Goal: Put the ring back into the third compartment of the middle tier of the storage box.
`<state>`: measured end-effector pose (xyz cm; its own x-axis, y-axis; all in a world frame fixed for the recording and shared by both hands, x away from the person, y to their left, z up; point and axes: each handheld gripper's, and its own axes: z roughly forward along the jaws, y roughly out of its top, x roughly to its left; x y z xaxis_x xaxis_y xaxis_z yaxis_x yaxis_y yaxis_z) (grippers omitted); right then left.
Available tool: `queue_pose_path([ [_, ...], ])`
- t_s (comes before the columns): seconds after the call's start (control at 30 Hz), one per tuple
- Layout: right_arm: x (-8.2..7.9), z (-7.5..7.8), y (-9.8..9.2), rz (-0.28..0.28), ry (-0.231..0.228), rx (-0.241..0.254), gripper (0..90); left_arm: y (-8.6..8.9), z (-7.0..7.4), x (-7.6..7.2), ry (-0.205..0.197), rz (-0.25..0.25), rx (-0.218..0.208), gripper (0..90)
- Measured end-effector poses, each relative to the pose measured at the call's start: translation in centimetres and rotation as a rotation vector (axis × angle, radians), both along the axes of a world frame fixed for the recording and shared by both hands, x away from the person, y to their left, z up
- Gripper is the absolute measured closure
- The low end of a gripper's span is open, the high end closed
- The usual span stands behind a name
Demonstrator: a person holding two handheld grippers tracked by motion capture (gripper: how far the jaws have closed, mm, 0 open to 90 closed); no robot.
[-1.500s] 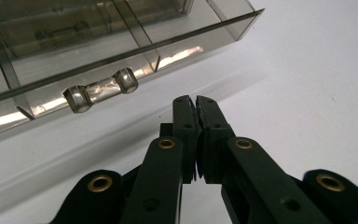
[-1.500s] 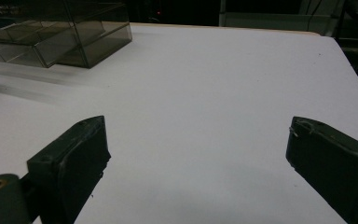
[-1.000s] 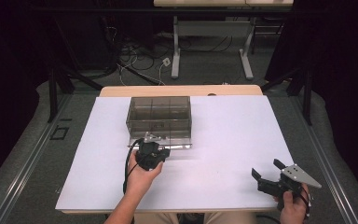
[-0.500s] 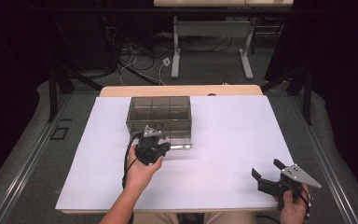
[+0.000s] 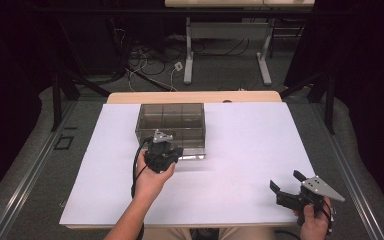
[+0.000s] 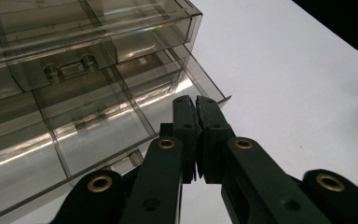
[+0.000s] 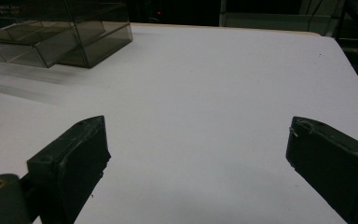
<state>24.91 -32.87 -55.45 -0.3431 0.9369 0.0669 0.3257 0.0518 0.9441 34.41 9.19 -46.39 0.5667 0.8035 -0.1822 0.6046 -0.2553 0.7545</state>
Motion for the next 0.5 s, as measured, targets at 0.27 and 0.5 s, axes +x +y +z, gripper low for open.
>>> queue_pose_path([
  [0.27,0.05,-0.05,-0.03,-0.002,-0.003,-0.002,5.2,-0.12,0.31,0.16,-0.036,0.019,-0.016,87.5],
  [0.5,0.06,-0.08,-0.01,-0.001,-0.002,0.003,5.1,-0.27,0.12,0.50,-0.044,0.031,-0.025,87.5],
])
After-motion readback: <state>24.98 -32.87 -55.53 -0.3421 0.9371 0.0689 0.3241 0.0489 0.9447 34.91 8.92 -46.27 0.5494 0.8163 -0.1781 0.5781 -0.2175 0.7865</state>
